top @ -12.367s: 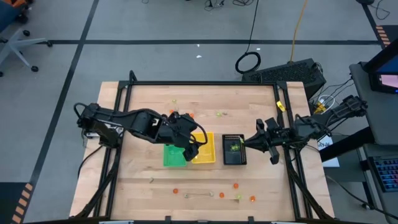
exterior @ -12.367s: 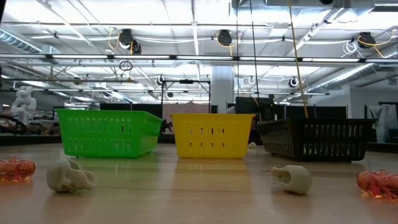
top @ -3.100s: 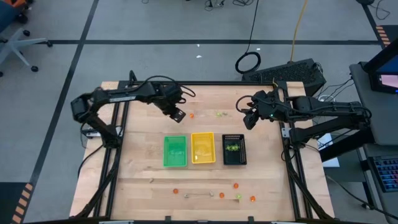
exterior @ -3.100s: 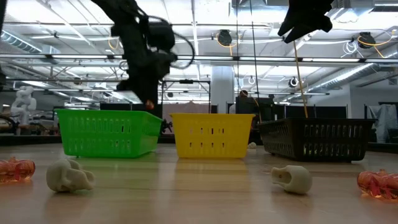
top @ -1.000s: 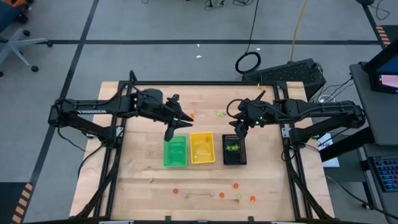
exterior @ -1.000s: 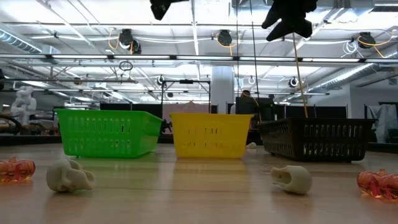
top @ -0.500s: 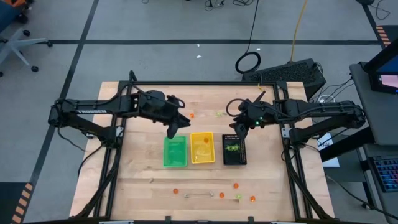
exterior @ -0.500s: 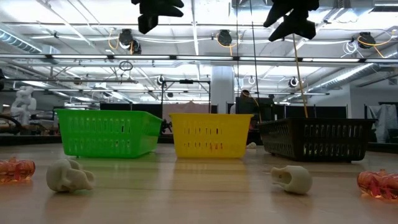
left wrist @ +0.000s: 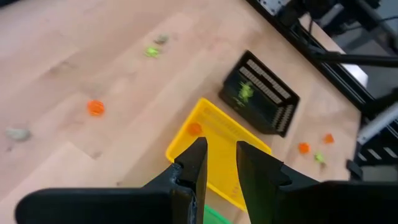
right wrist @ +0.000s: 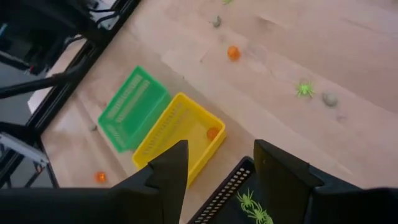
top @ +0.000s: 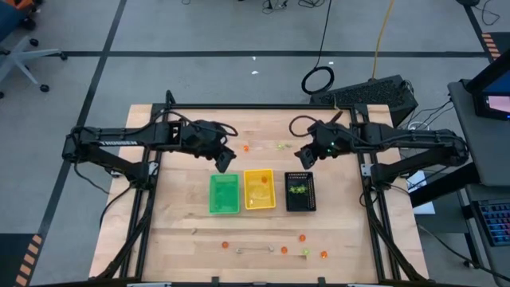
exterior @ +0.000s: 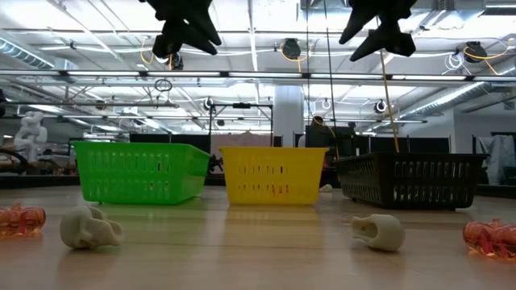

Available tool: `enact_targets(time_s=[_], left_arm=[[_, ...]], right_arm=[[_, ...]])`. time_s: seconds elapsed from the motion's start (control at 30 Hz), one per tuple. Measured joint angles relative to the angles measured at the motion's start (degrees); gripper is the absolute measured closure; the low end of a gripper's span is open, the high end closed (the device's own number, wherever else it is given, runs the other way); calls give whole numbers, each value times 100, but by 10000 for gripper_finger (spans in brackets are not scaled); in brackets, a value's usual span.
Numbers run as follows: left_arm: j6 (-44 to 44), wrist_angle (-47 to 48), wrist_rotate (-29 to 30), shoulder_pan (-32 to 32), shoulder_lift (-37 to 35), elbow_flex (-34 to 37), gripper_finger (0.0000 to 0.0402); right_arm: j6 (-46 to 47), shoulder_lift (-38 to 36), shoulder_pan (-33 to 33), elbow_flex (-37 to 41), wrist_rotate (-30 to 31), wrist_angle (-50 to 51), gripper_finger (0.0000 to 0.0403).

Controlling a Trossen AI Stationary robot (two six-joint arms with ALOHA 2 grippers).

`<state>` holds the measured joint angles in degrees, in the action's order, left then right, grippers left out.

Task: Sort Halloween decoration
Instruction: Put the white skull toy into the green basket

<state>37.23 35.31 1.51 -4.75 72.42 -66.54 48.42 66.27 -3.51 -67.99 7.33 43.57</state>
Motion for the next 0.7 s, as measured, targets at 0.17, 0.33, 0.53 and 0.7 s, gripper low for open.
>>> enact_targets(time_s=[0.17,0.33,0.53,0.7], left_arm=[[8,-26,188,-91,0,0,315],[7,-26,206,-222,0,0,315],[0,-36,248,-409,0,0,315],[-4,-37,250,-637,0,0,296]], right_arm=[[-97,25,-361,0,-101,17,234],[-276,26,-737,-2,-314,266,234],[-912,23,-1163,-2,-304,692,234],[-1791,59,-1652,-2,-298,795,234]])
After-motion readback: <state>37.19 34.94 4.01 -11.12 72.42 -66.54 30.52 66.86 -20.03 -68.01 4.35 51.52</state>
